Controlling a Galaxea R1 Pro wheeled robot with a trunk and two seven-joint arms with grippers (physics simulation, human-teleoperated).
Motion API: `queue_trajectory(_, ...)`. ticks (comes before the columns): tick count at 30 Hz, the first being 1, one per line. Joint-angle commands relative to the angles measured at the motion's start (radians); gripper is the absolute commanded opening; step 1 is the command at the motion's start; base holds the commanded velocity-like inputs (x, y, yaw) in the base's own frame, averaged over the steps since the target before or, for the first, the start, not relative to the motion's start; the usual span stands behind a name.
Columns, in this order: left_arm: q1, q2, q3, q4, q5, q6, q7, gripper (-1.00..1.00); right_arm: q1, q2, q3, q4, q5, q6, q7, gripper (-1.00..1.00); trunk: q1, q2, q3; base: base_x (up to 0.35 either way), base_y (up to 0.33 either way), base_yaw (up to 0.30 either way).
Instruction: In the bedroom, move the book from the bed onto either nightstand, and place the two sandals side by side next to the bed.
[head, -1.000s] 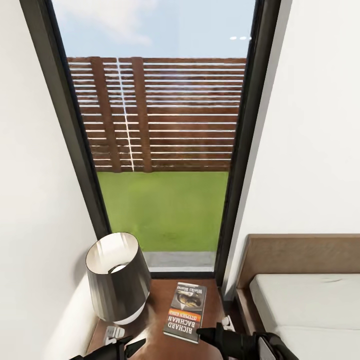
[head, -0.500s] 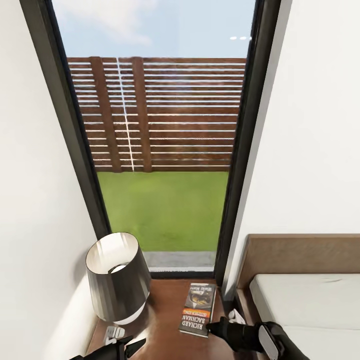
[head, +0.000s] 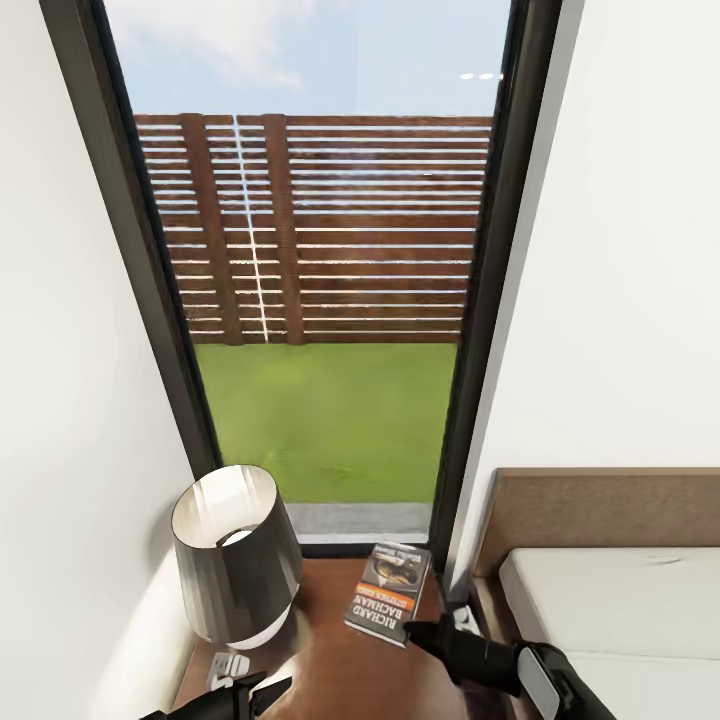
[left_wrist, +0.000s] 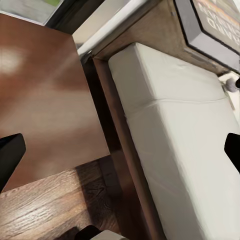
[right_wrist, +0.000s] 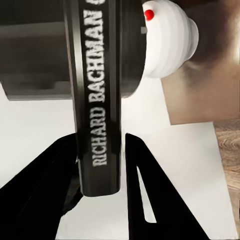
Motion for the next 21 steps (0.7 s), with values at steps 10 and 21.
queue_trajectory(10,-0.001,-0.001,0.007,0.001,-0.006,-0.005,-0.004,1.0,-0.001,0.0,0.0,0.003,0.01,0.0,0.042,-1.0,0.016,-0.029,-0.014,0.0,0.0,0.0)
queue_trajectory(21,-0.001,-0.001,0.007,0.0,-0.006,-0.003,-0.004,1.0,-0.001,0.001,0.0,0.003,0.019,-0.002,0.042,-1.0,0.058,-0.106,-0.049,0.0,0.0,0.0)
